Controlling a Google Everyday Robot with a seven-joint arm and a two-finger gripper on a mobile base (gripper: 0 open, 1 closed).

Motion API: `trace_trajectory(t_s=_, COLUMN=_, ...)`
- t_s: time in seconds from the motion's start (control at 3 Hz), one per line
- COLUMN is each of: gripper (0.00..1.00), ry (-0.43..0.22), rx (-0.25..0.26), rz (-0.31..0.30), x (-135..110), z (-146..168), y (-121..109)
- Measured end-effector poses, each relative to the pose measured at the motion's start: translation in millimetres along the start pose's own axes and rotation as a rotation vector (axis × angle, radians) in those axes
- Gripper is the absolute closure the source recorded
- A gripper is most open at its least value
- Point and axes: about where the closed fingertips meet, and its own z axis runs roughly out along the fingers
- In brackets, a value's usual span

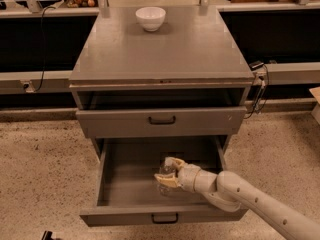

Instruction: Pick water bottle from middle drawer and place on counter

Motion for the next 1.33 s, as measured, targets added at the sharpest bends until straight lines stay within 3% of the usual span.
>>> trace_trajectory(t_s=0.33, gripper=0.64, ry=-0.049, rx=0.001, rz=0.005, x=-4, z=-5, y=-1)
trace_trajectory(t_s=0.67, gripper=0.87, ry=-0.144, rx=-0.022, rz=-0.01, x=-36, z=-29, y=-6)
trace_trajectory(t_s=1.0, gripper=1.0, ry=-0.204, rx=-0.104, rz=-0.005, x=-81, z=-74, y=4)
trace_trajectory(t_s=1.33, gripper=1.0, ry=-0.197, rx=-0.185, rz=-0.018, x=-146, z=-124, y=-10)
